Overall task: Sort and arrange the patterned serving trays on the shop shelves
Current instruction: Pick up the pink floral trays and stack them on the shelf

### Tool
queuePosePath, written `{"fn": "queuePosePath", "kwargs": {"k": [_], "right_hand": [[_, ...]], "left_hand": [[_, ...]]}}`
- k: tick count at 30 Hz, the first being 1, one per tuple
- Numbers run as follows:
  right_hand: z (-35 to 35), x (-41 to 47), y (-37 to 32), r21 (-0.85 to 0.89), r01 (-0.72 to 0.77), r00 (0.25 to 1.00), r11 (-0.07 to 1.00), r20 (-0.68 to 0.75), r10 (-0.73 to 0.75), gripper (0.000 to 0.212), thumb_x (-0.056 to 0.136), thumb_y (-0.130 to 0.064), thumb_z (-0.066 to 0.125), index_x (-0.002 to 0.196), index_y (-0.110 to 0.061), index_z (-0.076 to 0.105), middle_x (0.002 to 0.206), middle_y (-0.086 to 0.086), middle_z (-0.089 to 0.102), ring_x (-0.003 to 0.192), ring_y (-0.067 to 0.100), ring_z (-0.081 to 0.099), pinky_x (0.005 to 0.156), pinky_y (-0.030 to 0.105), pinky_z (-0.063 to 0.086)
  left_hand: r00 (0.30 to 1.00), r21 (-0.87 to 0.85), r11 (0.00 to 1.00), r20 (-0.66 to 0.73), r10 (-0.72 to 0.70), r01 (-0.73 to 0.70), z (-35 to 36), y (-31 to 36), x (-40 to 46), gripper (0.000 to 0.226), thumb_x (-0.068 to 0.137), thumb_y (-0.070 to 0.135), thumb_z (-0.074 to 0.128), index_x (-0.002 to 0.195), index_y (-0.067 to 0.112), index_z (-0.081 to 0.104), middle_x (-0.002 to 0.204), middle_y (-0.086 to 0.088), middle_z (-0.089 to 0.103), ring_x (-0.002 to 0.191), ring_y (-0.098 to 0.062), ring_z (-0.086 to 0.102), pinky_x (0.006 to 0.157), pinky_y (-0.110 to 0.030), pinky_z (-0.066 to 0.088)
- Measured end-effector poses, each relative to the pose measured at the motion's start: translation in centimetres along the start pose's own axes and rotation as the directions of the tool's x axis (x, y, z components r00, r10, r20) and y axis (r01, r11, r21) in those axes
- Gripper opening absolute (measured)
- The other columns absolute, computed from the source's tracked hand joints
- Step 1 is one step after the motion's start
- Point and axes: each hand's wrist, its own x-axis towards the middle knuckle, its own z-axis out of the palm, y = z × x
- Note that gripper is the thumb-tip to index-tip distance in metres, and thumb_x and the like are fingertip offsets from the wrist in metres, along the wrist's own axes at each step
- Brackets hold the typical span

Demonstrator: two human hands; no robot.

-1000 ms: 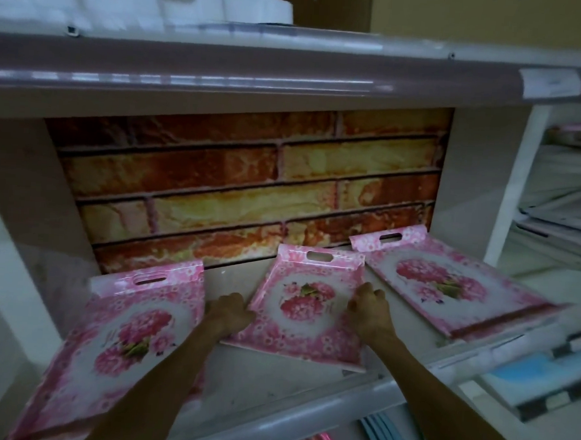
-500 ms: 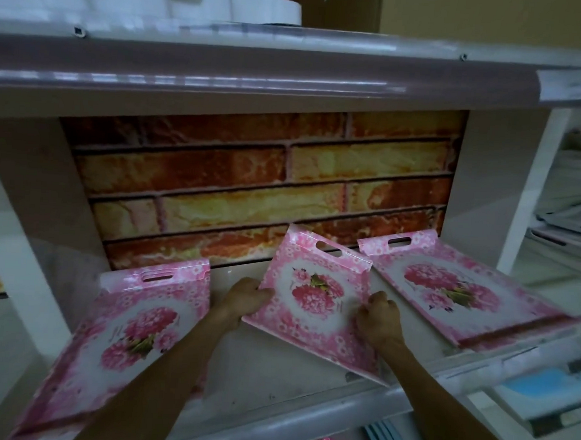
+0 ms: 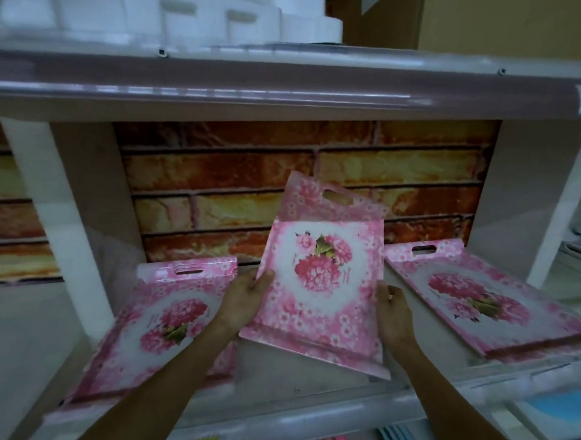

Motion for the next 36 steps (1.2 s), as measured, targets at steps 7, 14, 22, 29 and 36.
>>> {"fn": "queuePosePath", "kwargs": {"k": [7,14,22,29,36], "right_hand": [[4.7,-1.7,-3.9,0.192,0.054,0.992,0.98,0.103,-0.075,0.046,0.101,-0.047,0.032,0.116,-0.01,0.055,0.105,0.005,0.066,0.096,0.022,0.065,0.074,0.031,0.051],[10.4,-4.2,-7.7,0.189,0.202,0.964,0.961,0.138,-0.23,0.037,0.104,-0.031,0.035,0.128,-0.008,0.052,0.121,0.007,0.061,0.11,0.022,0.058,0.093,0.033,0.046],[16.3,-7.5,-10.0,0.185,0.219,0.929,0.958,0.261,-0.263,0.033,0.103,-0.026,0.039,0.132,-0.011,0.044,0.116,0.001,0.059,0.105,0.02,0.059,0.089,0.032,0.048],[18.8,-8.6,-9.5,0.012,0.172,0.926,0.985,0.34,-0.166,0.02,0.103,-0.024,0.039,0.113,-0.009,0.048,0.095,0.001,0.059,0.072,0.006,0.057,0.056,0.02,0.042],[20.0,-8.8,-8.3,-0.161,0.233,0.916,0.959,0.366,-0.161,0.019,0.101,-0.024,0.038,0.106,-0.012,0.05,0.105,0.007,0.061,0.088,0.021,0.062,0.075,0.029,0.052]], "left_hand": [[0.982,-0.041,0.999,-0.187,0.015,-0.023,-4.8,-1.1,-2.1,0.038,0.097,0.043,0.047,0.111,0.014,0.067,0.102,-0.001,0.072,0.091,-0.015,0.067,0.08,-0.032,0.053],[0.955,-0.008,0.999,-0.293,0.038,-0.043,-11.6,-2.9,-4.5,0.024,0.097,0.036,0.049,0.115,0.02,0.051,0.098,0.011,0.065,0.084,-0.006,0.066,0.06,-0.014,0.055],[0.921,0.176,0.982,-0.389,0.013,0.06,-17.9,-6.4,-6.1,0.027,0.096,0.036,0.053,0.114,0.016,0.049,0.096,0.006,0.062,0.079,-0.014,0.065,0.065,-0.026,0.054],[0.927,0.276,0.945,-0.371,-0.063,0.174,-19.5,-9.8,-7.2,0.035,0.096,0.034,0.053,0.115,0.005,0.055,0.101,-0.007,0.066,0.078,-0.02,0.062,0.061,-0.021,0.048],[0.943,0.427,0.877,-0.325,-0.076,0.219,-19.7,-12.2,-7.4,0.029,0.096,0.028,0.052,0.109,0.002,0.056,0.099,-0.014,0.069,0.087,-0.032,0.067,0.066,-0.028,0.045]]}}
